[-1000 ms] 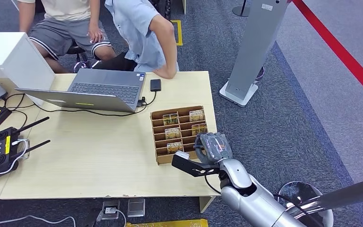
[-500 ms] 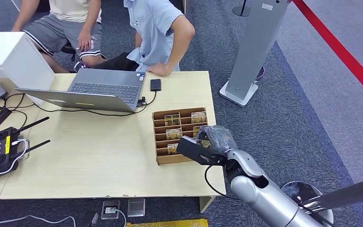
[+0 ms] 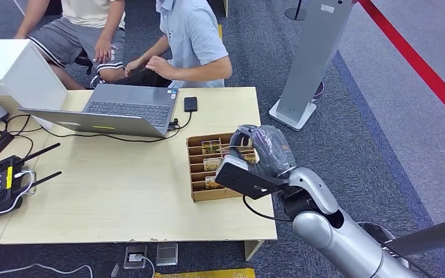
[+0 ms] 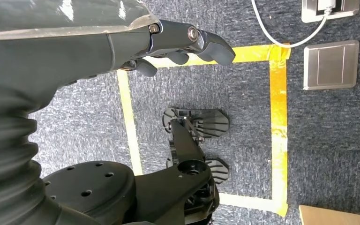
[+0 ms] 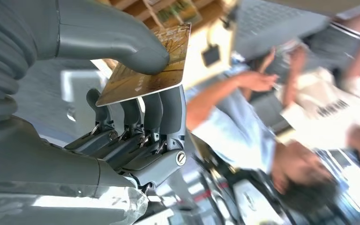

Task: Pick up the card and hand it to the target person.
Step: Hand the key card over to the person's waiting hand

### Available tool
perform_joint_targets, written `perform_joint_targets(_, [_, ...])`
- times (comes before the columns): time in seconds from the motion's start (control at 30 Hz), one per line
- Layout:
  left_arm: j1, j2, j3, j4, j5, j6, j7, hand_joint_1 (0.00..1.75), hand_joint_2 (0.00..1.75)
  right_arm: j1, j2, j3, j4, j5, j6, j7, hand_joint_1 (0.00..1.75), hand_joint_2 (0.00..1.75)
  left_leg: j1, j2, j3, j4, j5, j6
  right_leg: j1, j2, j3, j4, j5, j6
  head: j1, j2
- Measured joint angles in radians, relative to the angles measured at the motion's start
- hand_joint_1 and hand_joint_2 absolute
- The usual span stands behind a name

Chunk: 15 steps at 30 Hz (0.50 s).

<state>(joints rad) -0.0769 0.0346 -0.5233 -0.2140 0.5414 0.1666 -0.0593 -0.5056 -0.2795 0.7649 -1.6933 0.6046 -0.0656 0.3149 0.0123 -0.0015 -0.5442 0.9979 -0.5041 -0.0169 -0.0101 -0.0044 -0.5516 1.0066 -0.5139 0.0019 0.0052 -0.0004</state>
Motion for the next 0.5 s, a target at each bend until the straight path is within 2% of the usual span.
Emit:
perform_joint_targets(0.13, [-0.013,0.000,-0.015,0.000,-0.003,-0.006,0.001,0.00,1.75,-0.003,0.018,0.003,0.047,0.049,-0.155,-0.089,1.34,1.75,0.000,0.000,0.000,0.000,0.000,0.000,0.000,0.000,0.000,0.000,0.000,0.000,0.000,0.000])
perform_joint_targets(0.33, [-0.025,0.000,-0.035,0.000,0.000,-0.006,0.002,0.00,1.75,-0.008,0.051,0.007,0.168,0.166,-0.367,-0.124,1.34,1.75,0.000,0.000,0.000,0.000,0.000,0.000,0.000,0.000,0.000,0.000,0.000,0.000,0.000,0.000])
perform_joint_targets(0.5, [-0.025,0.000,-0.045,0.000,0.008,-0.005,0.002,0.00,1.75,-0.011,0.079,0.007,0.263,0.232,-0.475,-0.146,1.34,1.75,0.000,0.000,-0.001,0.000,0.000,0.000,0.000,0.000,0.000,0.000,0.000,0.000,0.000,0.000])
